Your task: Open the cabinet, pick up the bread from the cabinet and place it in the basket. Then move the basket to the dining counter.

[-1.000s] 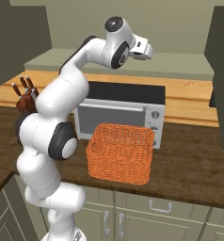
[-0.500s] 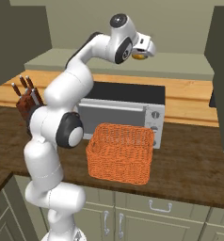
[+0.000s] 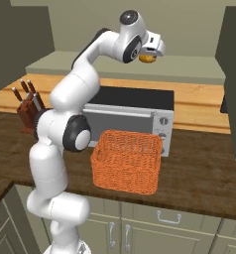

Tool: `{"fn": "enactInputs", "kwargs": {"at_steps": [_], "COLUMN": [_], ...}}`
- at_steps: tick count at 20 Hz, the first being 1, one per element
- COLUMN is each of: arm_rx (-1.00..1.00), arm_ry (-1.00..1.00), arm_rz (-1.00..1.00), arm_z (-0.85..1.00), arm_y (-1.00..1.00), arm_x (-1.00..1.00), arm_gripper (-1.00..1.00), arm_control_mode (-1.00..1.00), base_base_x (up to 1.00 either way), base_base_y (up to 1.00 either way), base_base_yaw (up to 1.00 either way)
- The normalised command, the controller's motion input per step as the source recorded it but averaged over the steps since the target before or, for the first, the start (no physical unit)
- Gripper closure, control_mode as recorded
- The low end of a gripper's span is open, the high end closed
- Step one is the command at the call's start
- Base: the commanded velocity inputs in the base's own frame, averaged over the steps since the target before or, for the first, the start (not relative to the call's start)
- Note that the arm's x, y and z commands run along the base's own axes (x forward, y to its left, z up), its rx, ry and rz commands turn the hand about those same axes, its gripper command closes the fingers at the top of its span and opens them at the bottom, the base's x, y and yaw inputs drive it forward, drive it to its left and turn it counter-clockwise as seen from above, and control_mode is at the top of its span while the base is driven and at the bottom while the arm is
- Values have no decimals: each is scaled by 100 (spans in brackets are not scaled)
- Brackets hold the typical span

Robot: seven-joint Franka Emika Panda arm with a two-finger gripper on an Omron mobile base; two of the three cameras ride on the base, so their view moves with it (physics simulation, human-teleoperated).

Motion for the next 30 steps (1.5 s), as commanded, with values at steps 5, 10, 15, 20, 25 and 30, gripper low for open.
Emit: {"fn": "enactInputs", "kwargs": {"at_steps": [5, 10, 15, 20, 25, 30], "arm_rx": [0, 0, 0, 0, 0, 0], "arm_ry": [1, 2, 1, 2, 4, 6], "arm_rz": [0, 0, 0, 0, 0, 0], "arm_z": [0, -1, 0, 0, -3, -21], "arm_y": [0, 0, 0, 0, 0, 0], "arm_x": [17, 35, 40, 18, 4, 0], "arm_gripper": [-100, -100, -100, -100, -100, -100], "arm_control_mode": [-100, -100, -100, -100, -100, -100], "base_base_x": [0, 0, 0, 0, 0, 0], "base_base_y": [0, 0, 0, 0, 0, 0], "base_base_yaw": [0, 0, 0, 0, 0, 0]}}
